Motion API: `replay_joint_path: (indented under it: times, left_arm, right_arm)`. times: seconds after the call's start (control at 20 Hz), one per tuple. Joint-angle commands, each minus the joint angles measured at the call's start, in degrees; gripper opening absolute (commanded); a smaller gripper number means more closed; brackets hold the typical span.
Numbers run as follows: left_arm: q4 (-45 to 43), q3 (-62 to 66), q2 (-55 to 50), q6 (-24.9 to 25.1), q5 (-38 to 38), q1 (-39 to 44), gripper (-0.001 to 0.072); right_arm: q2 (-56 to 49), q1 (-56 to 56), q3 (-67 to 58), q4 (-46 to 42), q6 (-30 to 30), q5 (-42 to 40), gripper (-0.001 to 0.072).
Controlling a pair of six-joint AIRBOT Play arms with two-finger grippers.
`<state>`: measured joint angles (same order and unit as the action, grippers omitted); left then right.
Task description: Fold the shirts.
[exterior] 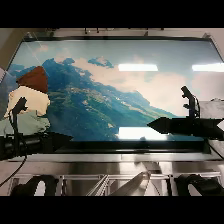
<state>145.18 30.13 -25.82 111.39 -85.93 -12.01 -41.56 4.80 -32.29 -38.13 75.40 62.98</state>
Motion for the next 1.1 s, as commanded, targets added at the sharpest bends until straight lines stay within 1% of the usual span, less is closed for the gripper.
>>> replay_joint_path:
  times: [0.0,0.1,0.15,0.2,0.25,0.3,0.35,0.4,0.45,0.5,0.55,0.7,0.75,0.9,0.95,1.05]
  left_arm:
    - [-0.02,-0.02,0.07,-0.02,0.15,-0.04,0.0027]
    - [-0.11,0.02,0.04,-0.02,1.7,-0.04,0.0027]
    - [-0.61,0.46,-0.07,-0.09,4.02,-0.07,0.0027]
    - [-2.95,2.05,-1.11,-1.16,6.93,-0.07,0.0028]
    - [-7.04,5.01,-3.39,-2.64,9.68,-0.07,0.0037]
    - [-12.41,9.2,-7.08,-3.15,12.33,-0.07,0.0251]
    - [-17.07,14.32,-11.89,-3.61,14.51,-0.07,0.0338]
    - [-21.35,19.96,-17.29,-3.61,16.44,-0.04,0.0338]
    - [-26.01,26.8,-24.0,-3.43,18.1,-0.04,0.0354]
    - [-30.53,33.53,-30.91,-3.41,19.04,-0.04,0.0627]
    - [-35.19,40.89,-38.8,-3.45,19.5,-0.04,0.0718]
    - [-47.21,62.9,-62.16,-3.48,19.52,-0.04,0.0718]
    - [-49.83,69.64,-68.94,-3.48,19.45,-0.04,0.0718]
    - [-55.25,89.24,-88.19,-3.54,16.52,-0.04,0.0717]
    - [-57.11,92.45,-92.3,-4.83,16.9,-0.04,0.0717]
    - [-63.84,89.99,-95.71,-8.55,21.86,-0.04,0.0717]
  right_arm:
    - [0.07,0.04,0.02,0.0,0.02,0.02,0.0025]
    - [0.07,0.04,0.02,0.0,0.02,0.02,0.0024]
    - [0.07,0.04,0.02,0.0,0.0,0.02,0.0025]
    - [0.07,0.04,0.02,0.0,0.02,0.02,0.0025]
    - [0.07,0.04,0.02,-0.02,0.02,0.02,0.0025]
    - [0.07,0.04,0.02,0.0,0.02,0.0,0.0025]
    - [0.07,0.04,0.02,0.0,0.02,0.02,0.0024]
    - [0.07,0.04,0.02,0.0,0.02,0.02,0.0025]
    - [0.07,0.04,0.02,0.0,0.02,0.02,0.0024]
    - [0.07,0.04,0.02,-0.02,0.0,0.02,0.0025]
    - [0.07,0.04,0.02,0.0,0.02,0.02,0.0025]
    - [0.07,0.04,0.02,0.0,0.0,0.02,0.0025]
    - [0.07,0.04,0.02,0.02,0.02,0.0,0.0024]
    - [0.07,0.04,0.02,0.5,0.0,-4.74,0.0025]
    - [0.07,0.04,0.02,0.48,0.02,-4.85,0.0024]
    - [0.07,0.04,0.02,0.83,0.02,-4.63,0.0024]
